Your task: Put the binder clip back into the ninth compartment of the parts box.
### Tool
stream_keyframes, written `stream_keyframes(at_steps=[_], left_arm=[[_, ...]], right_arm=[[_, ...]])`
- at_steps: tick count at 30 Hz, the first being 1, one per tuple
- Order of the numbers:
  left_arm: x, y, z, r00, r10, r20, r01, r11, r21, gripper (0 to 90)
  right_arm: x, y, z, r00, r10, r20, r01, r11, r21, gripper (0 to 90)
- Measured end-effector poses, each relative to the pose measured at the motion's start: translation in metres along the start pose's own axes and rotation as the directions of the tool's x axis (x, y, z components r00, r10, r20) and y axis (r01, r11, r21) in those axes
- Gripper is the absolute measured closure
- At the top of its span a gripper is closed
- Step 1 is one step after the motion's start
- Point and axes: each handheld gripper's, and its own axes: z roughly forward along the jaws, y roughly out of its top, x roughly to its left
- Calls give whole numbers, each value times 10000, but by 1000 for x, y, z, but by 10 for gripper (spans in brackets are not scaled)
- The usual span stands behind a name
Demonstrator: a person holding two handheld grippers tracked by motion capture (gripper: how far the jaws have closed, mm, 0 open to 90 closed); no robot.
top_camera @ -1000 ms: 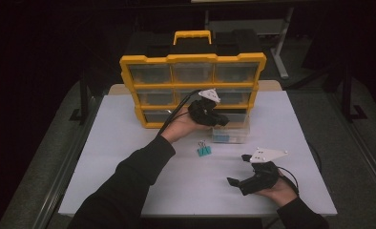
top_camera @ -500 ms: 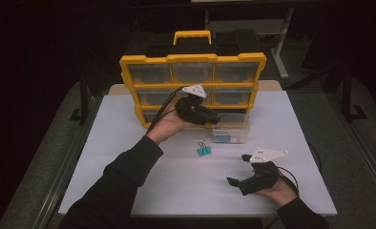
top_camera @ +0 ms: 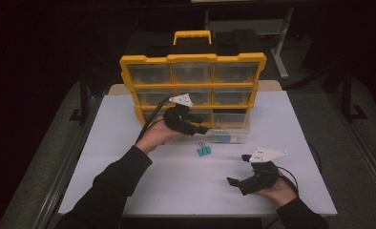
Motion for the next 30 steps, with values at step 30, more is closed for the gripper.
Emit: stream_keyframes(at_steps=[30], left_arm=[[-3,-56,47,9997,-198,-139,203,9991,365,529]], right_arm=[[0,0,0,10000,-14,0,14,10000,41,0]])
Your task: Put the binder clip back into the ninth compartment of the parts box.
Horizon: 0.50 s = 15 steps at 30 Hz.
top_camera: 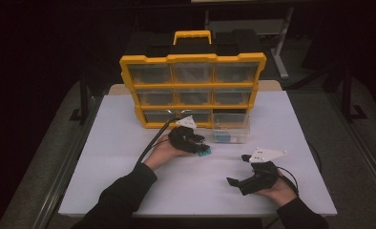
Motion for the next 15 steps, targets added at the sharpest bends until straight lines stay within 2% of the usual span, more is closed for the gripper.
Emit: stream_keyframes(at_steps=[9,15], left_arm=[[-1,-2,2,10000,-18,39,18,10000,-4,712],[-3,-4,-2,9996,-14,269,16,10000,-96,792]], right_arm=[[0,0,0,10000,-1,3,1,10000,1,0],[0,0,0,10000,-3,7,3,10000,-7,0]])
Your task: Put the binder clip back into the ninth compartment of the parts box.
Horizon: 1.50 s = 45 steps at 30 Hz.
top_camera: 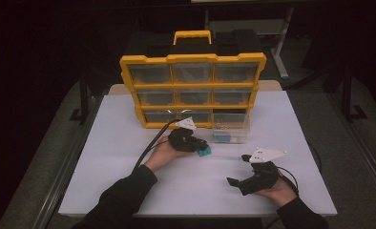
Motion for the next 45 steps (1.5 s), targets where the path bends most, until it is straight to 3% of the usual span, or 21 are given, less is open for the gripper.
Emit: stream_keyframes(at_steps=[8,17,27,34,45], left_arm=[[-5,3,-3,9994,83,335,-78,9999,-133,875],[-8,6,-11,9994,209,269,-204,9996,-203,888],[-8,15,-38,9996,262,-69,-266,9984,-505,889],[-8,29,-51,9994,330,-101,-336,9970,-701,890],[-16,59,-62,9949,990,-182,-1000,9925,-703,890]], right_arm=[[0,0,0,10000,-4,9,4,10000,-6,0],[0,0,0,10000,-4,5,4,10000,-14,0],[0,0,0,10000,6,12,-6,10000,-4,0],[0,0,0,10000,-7,12,7,10000,0,0],[0,0,0,10000,0,18,0,10000,-15,0]])
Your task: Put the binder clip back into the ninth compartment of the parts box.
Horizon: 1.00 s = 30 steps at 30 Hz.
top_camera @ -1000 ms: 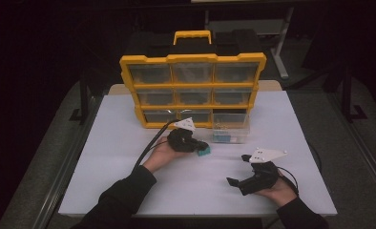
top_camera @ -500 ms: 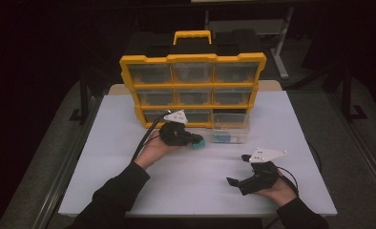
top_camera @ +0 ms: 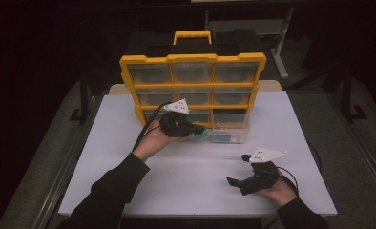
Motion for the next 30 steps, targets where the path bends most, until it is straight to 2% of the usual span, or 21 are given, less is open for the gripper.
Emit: stream_keyframes(at_steps=[6,16,20,30], left_arm=[[-3,20,-1,9991,431,-1,-431,9991,-26,890],[-9,52,4,9956,913,194,-911,9958,-103,890],[-8,60,9,9945,1029,215,-1028,9947,-74,890],[1,72,32,9949,994,190,-996,9950,76,890]], right_arm=[[0,0,0,10000,12,-1,-12,10000,-12,0],[0,0,-1,10000,17,-13,-17,10000,-22,0],[0,0,-1,10000,7,-15,-7,10000,-27,0],[0,0,-1,10000,-20,-39,20,10000,-50,0]])
